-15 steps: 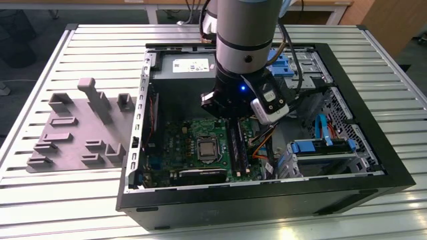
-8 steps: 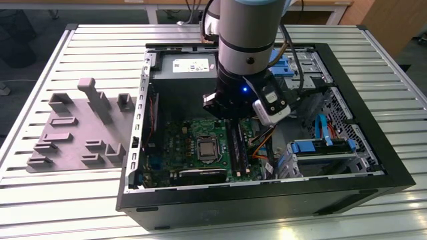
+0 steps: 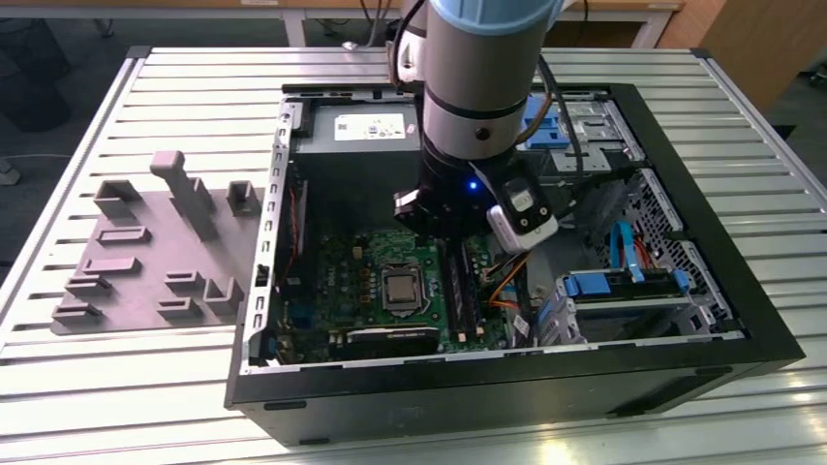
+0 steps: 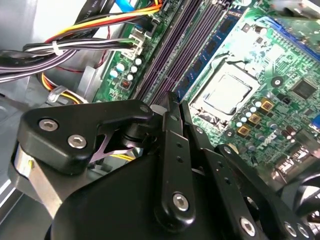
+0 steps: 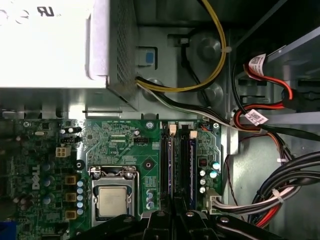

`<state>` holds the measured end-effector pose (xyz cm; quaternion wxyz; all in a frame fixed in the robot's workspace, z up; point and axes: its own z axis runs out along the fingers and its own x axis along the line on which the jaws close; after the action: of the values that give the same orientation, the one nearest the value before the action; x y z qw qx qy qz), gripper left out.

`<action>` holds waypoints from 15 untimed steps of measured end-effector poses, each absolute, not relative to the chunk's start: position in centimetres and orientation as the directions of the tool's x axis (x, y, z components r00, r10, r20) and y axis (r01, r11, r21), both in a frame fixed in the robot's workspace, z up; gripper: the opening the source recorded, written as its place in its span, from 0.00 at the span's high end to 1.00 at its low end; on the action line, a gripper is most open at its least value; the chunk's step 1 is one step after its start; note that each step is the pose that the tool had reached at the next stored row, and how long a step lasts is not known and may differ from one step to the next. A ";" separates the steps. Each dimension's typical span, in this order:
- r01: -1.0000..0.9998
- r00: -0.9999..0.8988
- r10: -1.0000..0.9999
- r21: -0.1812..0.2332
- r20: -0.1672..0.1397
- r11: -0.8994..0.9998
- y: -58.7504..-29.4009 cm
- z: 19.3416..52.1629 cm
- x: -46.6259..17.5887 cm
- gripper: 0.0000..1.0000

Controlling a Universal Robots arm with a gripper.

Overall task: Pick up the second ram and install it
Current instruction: 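Insert the second ram into the second slot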

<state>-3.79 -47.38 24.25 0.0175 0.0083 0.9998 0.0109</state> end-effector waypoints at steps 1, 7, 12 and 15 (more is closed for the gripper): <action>0.016 -0.999 0.017 0.022 -0.035 1.000 -47.4 24.1 -3.8 0.86; 0.016 -0.999 0.017 0.022 -0.035 1.000 -47.4 23.7 -3.6 0.86; 0.016 -0.999 0.017 0.022 -0.035 1.000 -47.4 23.0 -3.5 0.86; 0.015 -0.999 0.016 0.022 -0.034 1.000 -47.4 22.8 -3.5 0.86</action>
<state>-3.47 -47.38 22.78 0.0173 0.0078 0.9998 0.0108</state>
